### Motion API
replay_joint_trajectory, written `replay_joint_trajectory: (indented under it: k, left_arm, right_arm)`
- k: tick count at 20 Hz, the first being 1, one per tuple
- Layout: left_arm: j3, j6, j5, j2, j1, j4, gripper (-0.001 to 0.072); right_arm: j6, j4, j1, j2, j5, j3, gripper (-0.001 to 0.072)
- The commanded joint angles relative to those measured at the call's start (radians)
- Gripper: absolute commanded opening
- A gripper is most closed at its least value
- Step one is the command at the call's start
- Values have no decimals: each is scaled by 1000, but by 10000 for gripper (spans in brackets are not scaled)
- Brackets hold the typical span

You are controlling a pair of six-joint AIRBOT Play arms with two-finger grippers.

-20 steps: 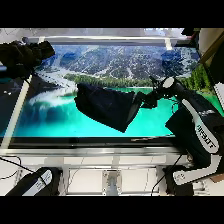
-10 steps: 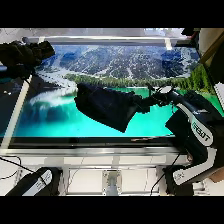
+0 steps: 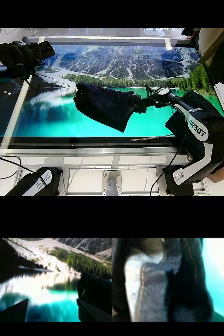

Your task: Fold the clothes and pants, and hang the long-sleeved shirts on hangers.

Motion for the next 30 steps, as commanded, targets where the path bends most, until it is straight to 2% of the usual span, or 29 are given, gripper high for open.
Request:
replay_joint_trajectory:
  k: [1,2,3,7,11,15,21,25,27,30]
  left_arm:
    - [1,-1,0,-1,1,0,702]
    - [1,0,0,-1,1,0,702]
    - [1,0,0,-1,1,0,702]
    - [1,0,0,-1,1,0,702]
    - [1,0,0,-1,1,0,702]
    - [1,0,0,-1,1,0,702]
    - [1,0,0,-1,1,0,701]
    - [1,0,0,-1,1,0,702]
    - [1,0,0,-1,1,0,702]
    - [1,0,0,-1,1,0,701]
  right_arm:
    - [-8,-4,34,-23,-63,-1,405]
    - [-8,14,40,-22,-78,0,198]
    - [-7,30,40,-21,-76,6,32]
    - [-11,18,-16,42,-27,72,23]
    - [23,-48,-204,206,60,109,23]
    - [97,-233,-481,432,271,109,23]
    - [98,-277,-993,742,451,111,22]
    - [100,-262,-1361,833,503,111,22]
    - [100,-246,-1479,837,514,112,22]
    - [100,-369,-1599,837,516,111,22]
